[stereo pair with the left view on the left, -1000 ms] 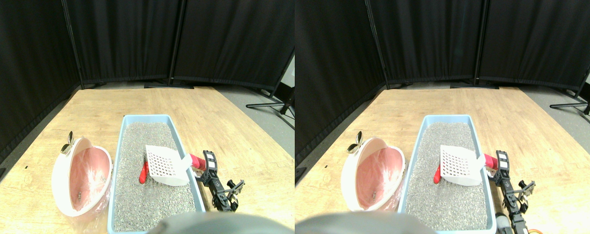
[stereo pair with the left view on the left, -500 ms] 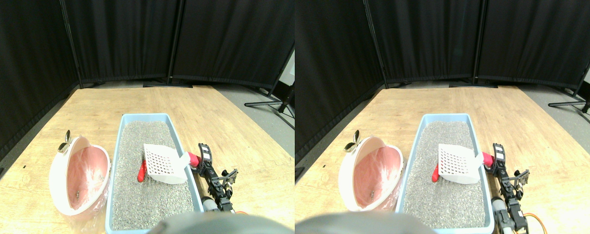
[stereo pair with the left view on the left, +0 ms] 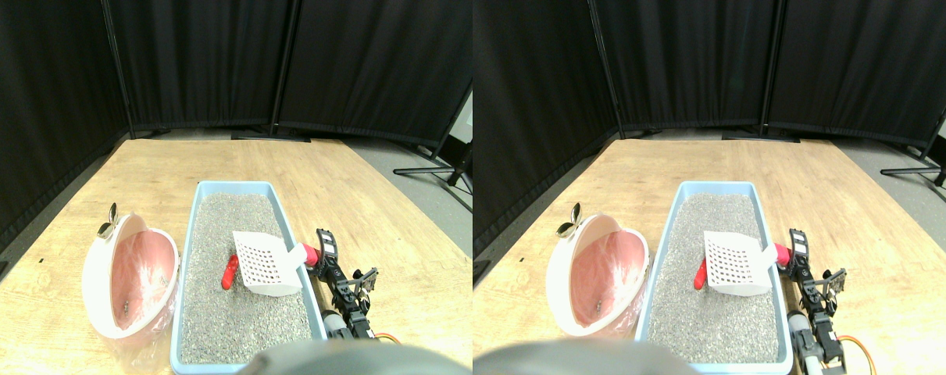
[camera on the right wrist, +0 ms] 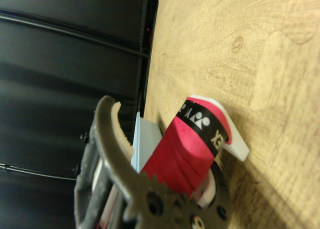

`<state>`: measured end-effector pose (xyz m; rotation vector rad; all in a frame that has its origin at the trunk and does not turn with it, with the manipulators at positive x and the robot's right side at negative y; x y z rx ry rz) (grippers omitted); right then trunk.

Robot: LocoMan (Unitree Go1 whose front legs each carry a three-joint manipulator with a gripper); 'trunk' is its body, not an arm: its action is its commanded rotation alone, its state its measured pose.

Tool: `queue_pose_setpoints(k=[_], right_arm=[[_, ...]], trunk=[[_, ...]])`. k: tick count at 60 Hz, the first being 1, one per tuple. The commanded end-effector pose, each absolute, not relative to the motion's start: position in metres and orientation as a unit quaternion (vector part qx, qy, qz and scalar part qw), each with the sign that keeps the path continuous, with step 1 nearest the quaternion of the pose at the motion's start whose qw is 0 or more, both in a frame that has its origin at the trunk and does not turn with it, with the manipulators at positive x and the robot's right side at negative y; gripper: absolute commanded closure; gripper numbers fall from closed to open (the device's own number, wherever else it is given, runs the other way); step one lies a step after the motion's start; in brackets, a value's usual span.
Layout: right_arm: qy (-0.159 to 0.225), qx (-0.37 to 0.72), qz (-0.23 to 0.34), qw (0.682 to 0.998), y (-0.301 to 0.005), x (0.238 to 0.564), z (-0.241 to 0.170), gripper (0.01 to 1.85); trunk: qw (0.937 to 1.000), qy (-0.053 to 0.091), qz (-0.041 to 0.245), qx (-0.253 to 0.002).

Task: Scoop (unimanual)

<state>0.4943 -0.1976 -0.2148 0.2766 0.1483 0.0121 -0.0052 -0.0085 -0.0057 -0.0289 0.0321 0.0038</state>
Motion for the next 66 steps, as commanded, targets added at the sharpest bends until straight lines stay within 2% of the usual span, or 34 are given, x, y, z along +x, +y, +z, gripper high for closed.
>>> queue_pose_setpoints(k=[1, 3, 5, 6, 7, 8, 10, 16, 31, 41, 44, 46, 52, 53, 56, 58, 61, 66], right_arm=[[0.056, 0.143, 0.009, 0.988, -0.194, 0.5, -0.21, 1.11], [0.055, 0.139, 0.014, 0.989, -0.194, 0.5, -0.21, 1.17], [0.054, 0.139, 0.011, 0.989, -0.194, 0.499, -0.21, 1.41], [0.054, 0.139, 0.011, 0.989, -0.194, 0.499, -0.21, 1.41], [0.05, 0.141, 0.016, 0.989, -0.193, 0.499, -0.21, 1.63], [0.048, 0.143, 0.018, 0.988, -0.193, 0.499, -0.21, 1.74], [0.04, 0.138, 0.034, 0.989, -0.194, 0.499, -0.21, 1.8], [0.027, 0.134, 0.048, 0.989, -0.195, 0.497, -0.209, 1.8], [0.028, 0.124, 0.066, 0.99, -0.202, 0.491, -0.195, 1.81], [-0.014, 0.082, 0.102, 0.991, -0.205, 0.484, -0.165, 1.81], [-0.016, 0.093, 0.1, 0.991, -0.204, 0.485, -0.16, 1.81], [-0.033, 0.073, 0.121, 0.989, -0.203, 0.486, -0.153, 1.81], [-0.045, 0.043, 0.127, 0.99, -0.198, 0.484, -0.132, 1.81], [-0.05, 0.039, 0.144, 0.988, -0.198, 0.486, -0.127, 1.81], [-0.05, 0.036, 0.133, 0.989, -0.196, 0.485, -0.121, 1.81], [-0.053, 0.029, 0.141, 0.988, -0.196, 0.486, -0.117, 1.81], [-0.076, 0.001, 0.158, 0.984, -0.192, 0.488, -0.104, 1.81], [-0.082, -0.014, 0.177, 0.981, -0.19, 0.49, -0.095, 1.81]], trunk=[[0.999, 0.027, 0.019, -0.029], [0.999, 0.028, 0.019, -0.029], [0.999, 0.029, 0.019, -0.029], [0.999, 0.029, 0.019, -0.029], [0.999, 0.029, 0.019, -0.028], [0.999, 0.029, 0.019, -0.028], [0.999, 0.029, 0.019, -0.029], [0.999, 0.028, 0.018, -0.03], [0.9988, 0.026, 0.021, -0.036], [0.9986, 0.025, 0.024, -0.04], [0.9984, 0.025, 0.026, -0.042], [0.9984, 0.025, 0.026, -0.043], [0.9981, 0.025, 0.03, -0.047], [0.998, 0.025, 0.031, -0.048], [0.9979, 0.025, 0.033, -0.051], [0.9978, 0.025, 0.033, -0.052], [0.9974, 0.026, 0.037, -0.057], [0.9968, 0.027, 0.043, -0.062]])
